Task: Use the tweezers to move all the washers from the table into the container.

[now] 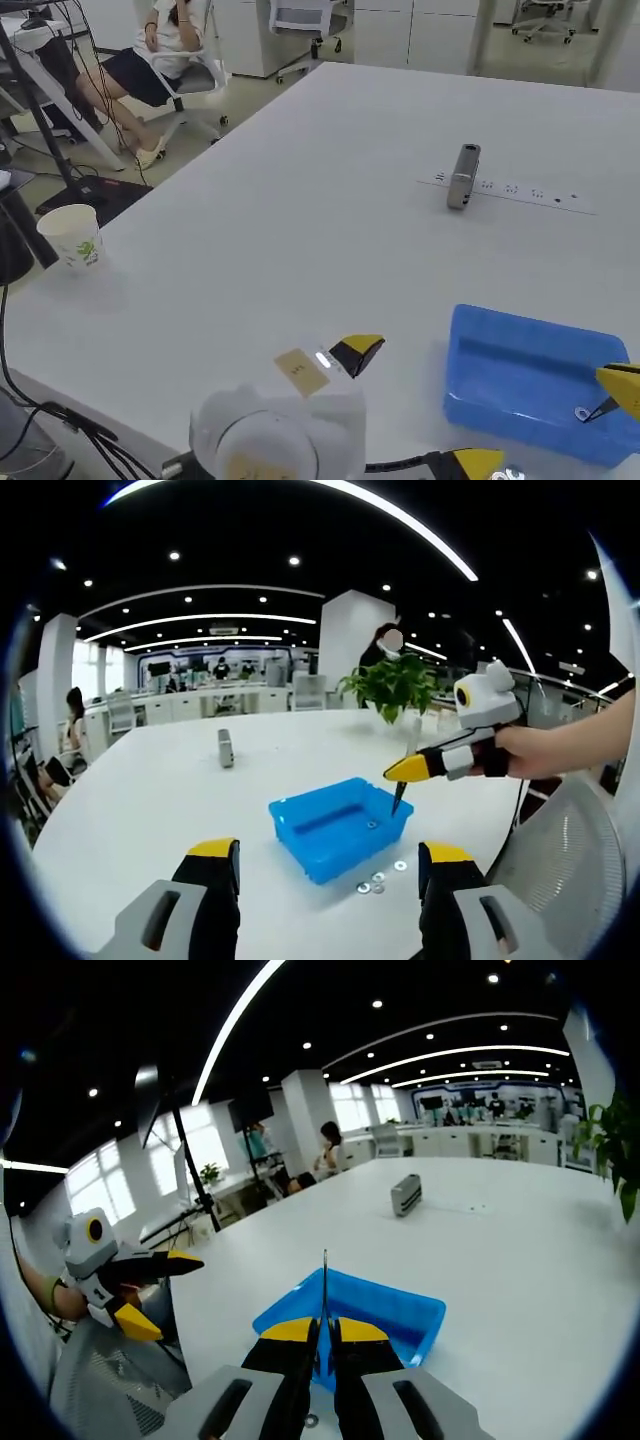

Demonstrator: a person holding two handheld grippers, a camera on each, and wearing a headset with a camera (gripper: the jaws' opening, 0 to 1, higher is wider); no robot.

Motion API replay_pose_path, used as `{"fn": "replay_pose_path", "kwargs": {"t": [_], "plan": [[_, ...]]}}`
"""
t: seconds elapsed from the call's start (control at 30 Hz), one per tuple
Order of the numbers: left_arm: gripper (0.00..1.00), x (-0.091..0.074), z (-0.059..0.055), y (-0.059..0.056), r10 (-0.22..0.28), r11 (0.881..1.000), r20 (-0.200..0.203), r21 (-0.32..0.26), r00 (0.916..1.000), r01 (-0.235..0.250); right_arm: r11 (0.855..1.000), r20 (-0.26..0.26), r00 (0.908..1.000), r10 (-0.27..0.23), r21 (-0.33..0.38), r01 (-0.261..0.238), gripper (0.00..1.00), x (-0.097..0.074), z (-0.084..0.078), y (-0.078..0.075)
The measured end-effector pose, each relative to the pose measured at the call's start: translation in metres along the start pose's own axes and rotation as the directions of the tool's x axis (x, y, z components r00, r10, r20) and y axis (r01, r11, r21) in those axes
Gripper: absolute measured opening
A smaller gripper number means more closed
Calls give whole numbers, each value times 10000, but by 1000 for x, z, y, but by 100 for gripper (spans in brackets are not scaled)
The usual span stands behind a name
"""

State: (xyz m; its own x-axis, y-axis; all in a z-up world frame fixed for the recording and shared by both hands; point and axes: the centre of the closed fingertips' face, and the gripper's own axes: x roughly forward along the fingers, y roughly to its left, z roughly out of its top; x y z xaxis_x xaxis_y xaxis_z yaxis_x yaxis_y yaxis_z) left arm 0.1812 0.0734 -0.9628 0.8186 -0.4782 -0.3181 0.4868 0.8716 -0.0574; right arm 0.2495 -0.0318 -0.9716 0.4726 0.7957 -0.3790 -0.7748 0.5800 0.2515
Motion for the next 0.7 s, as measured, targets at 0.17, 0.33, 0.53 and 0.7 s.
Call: {"fn": "replay_pose_path", "kwargs": {"t": [0.17, 0.33, 0.53, 0.7], "plan": [[73, 0, 0, 0, -20, 10000, -16, 14, 10000, 20, 9997, -140, 9998, 162, 158, -159, 3, -1, -10, 9], [73, 0, -1, 0, -17, 10000, -51, 22, 10000, 17, 9990, -275, 9993, 258, 385, -247, 3, 0, -22, 14], [73, 0, -1, 0, -4, 10000, -48, 38, 10000, 4, 9990, -672, 9970, 374, 276, -356, 3, 4, -39, 17], [72, 0, -1, 0, 0, 10000, -76, 59, 10000, 1, 9989, -929, 9946, 458, 163, -444, 3, 8, -52, 19]]}}
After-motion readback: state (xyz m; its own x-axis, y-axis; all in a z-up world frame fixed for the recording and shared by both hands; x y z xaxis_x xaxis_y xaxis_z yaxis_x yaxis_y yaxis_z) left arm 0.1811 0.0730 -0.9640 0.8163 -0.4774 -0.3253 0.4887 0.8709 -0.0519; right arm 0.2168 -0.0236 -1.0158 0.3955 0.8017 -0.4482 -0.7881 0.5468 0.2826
